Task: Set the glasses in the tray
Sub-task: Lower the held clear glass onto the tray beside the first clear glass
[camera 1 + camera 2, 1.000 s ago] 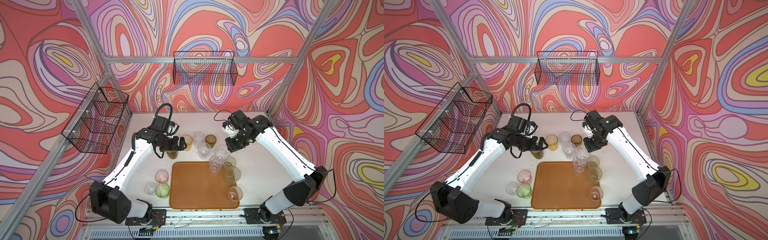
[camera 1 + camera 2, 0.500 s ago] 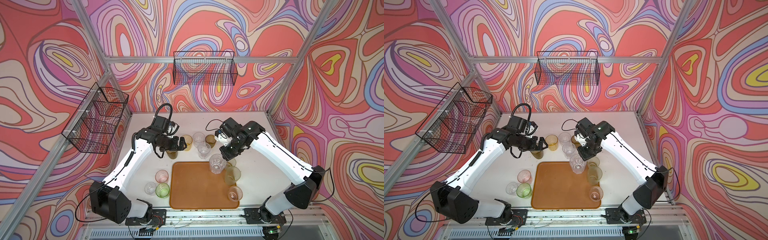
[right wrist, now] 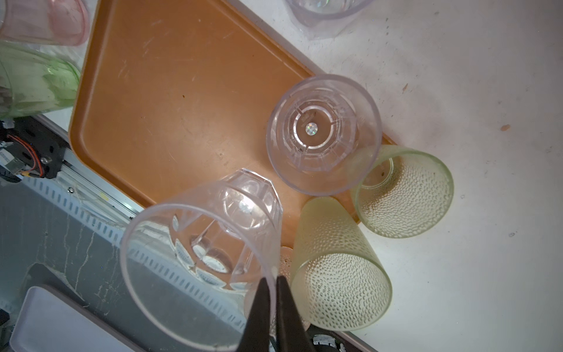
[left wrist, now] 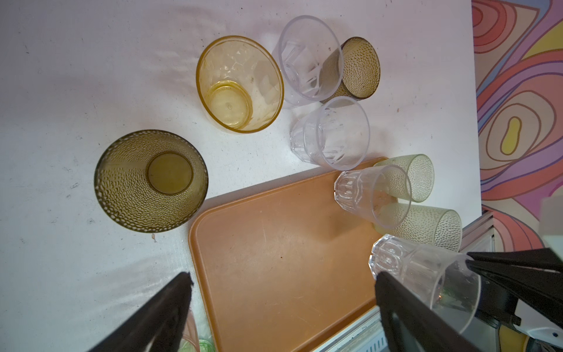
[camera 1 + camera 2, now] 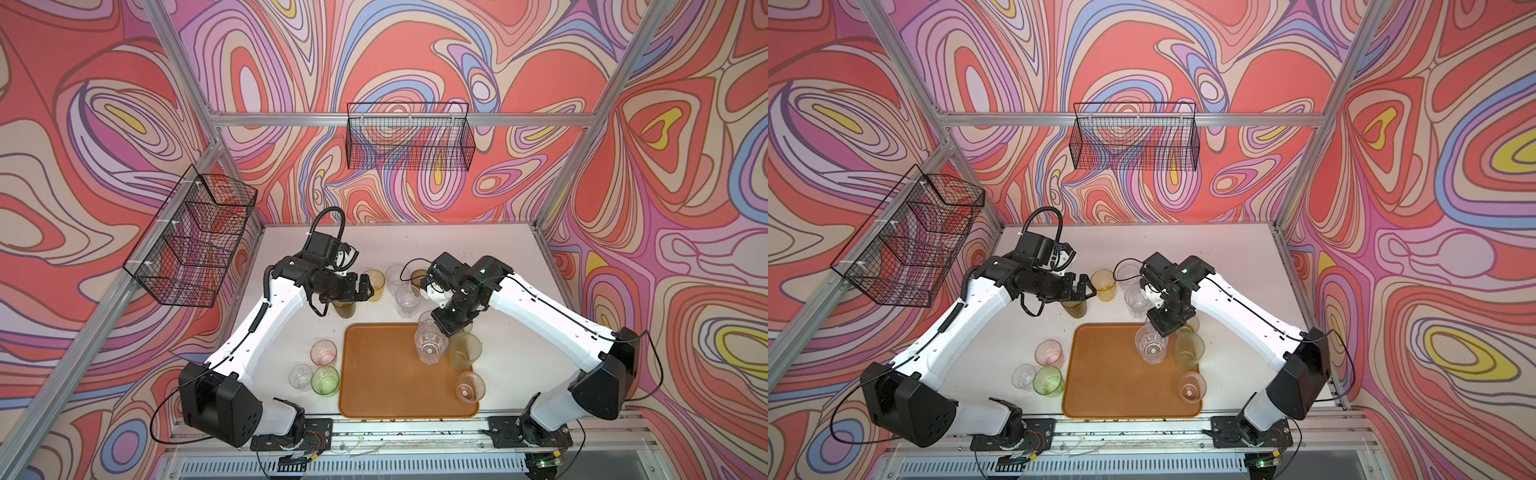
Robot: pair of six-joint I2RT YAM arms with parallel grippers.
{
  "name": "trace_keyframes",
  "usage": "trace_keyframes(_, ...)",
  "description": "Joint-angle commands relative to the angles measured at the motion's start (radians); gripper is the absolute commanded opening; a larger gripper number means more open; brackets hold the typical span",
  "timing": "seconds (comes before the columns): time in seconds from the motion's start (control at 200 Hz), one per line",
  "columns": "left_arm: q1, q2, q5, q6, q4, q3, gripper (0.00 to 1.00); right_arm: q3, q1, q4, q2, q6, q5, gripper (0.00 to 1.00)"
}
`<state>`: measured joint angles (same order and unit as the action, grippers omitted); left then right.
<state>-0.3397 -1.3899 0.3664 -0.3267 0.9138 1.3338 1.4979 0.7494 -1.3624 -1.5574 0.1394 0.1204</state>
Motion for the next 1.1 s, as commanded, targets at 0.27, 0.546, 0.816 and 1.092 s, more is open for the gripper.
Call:
trace_keyframes(0.27, -0.004, 0.000, -0.001, 0.000, -0.007, 0.005, 0.97, -0.109, 0.008, 0.112, 0.045, -0.036, -0.039, 0.00)
trace_keyframes(0.546, -0.003, -0.001, -0.002, 0.002, -0.008, 0.010, 0.97, -0.148, 0.009, 0.147, 0.032, -0.055, -0.053, 0.00)
trace_keyframes(0.816, -0.003, -0.011, 0.001, 0.004, -0.004, 0.015, 0.97, -0.165, 0.008, 0.160, 0.011, -0.058, -0.070, 0.00)
trace_keyframes(1.092, -0.003, -0.011, -0.003, 0.005, -0.004, 0.015, 0.97, -0.170, 0.009, 0.160, -0.010, -0.070, -0.073, 0.00)
